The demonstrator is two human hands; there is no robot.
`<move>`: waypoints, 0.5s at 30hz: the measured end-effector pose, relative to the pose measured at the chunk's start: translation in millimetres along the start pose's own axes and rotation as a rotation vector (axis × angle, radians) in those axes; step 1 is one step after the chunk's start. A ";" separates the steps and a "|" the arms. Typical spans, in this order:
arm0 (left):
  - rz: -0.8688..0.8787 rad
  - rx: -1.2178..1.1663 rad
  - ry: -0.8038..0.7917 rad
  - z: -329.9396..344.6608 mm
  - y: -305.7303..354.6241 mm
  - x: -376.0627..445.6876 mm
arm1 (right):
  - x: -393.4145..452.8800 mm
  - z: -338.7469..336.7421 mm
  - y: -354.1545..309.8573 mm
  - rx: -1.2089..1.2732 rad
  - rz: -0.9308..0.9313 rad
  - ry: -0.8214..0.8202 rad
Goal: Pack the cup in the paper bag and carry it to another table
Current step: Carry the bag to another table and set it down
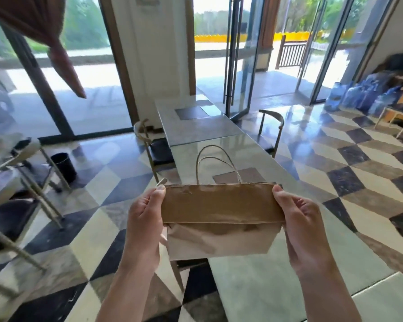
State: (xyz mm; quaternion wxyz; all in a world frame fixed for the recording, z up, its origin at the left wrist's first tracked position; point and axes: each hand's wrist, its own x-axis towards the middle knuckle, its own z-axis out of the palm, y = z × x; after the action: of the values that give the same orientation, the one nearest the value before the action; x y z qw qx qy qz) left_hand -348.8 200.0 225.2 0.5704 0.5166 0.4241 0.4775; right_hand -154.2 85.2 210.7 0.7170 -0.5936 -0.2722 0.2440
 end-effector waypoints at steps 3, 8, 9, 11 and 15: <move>0.006 -0.023 0.084 -42.2 4.2 2.9 | -5.0 39.5 6.8 -0.025 -0.017 -0.118; 0.021 0.030 0.163 -119.3 9.7 12.9 | -21.4 111.8 12.5 -0.032 -0.019 -0.262; 0.019 0.036 0.176 -135.1 11.0 15.8 | -25.4 127.0 13.5 -0.026 -0.007 -0.271; 0.017 0.048 0.203 -164.6 14.4 21.7 | -34.1 156.0 15.2 -0.026 0.013 -0.290; 0.011 0.047 0.260 -217.1 17.2 33.2 | -49.2 209.9 21.5 -0.047 0.034 -0.327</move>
State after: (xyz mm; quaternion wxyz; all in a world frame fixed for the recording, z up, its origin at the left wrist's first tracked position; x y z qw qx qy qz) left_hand -556.6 272.9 219.4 0.4957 0.4659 0.5025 0.5336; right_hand -333.5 206.7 215.4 0.6449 -0.5671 -0.3806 0.3432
